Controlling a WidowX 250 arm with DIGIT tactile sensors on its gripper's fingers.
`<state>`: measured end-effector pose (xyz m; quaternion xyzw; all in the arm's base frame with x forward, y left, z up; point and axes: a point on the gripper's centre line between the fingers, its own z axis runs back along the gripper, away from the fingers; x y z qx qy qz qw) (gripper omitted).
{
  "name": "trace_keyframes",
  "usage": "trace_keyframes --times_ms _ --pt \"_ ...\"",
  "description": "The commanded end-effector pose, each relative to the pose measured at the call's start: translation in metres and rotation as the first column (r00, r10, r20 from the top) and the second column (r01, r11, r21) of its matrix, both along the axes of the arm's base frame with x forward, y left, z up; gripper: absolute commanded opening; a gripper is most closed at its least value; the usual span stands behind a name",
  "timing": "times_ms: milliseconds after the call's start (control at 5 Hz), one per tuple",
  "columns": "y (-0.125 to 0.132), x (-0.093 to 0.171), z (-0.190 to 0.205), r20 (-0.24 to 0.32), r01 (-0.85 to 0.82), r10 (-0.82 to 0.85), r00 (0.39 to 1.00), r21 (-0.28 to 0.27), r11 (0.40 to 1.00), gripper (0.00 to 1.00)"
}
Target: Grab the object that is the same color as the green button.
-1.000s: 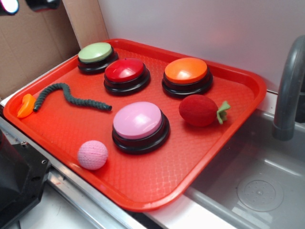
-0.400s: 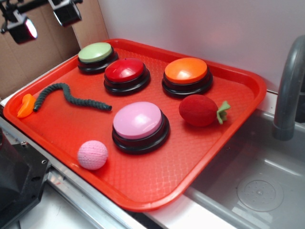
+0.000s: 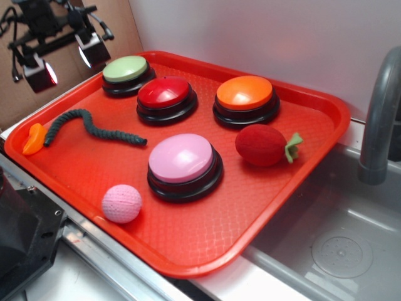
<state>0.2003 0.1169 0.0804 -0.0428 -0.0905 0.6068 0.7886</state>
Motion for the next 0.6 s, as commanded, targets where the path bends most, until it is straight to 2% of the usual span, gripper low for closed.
trace_keyframes --times_ms 0,400 --pt "0.018 -0.009 -0.031 0.032 -0.139 0.138 0.990 0.023 0.990 1.00" --pt "0.023 -0.005 -0.058 -0.007 -0.160 0.160 0.987 -0.009 0.987 1.00"
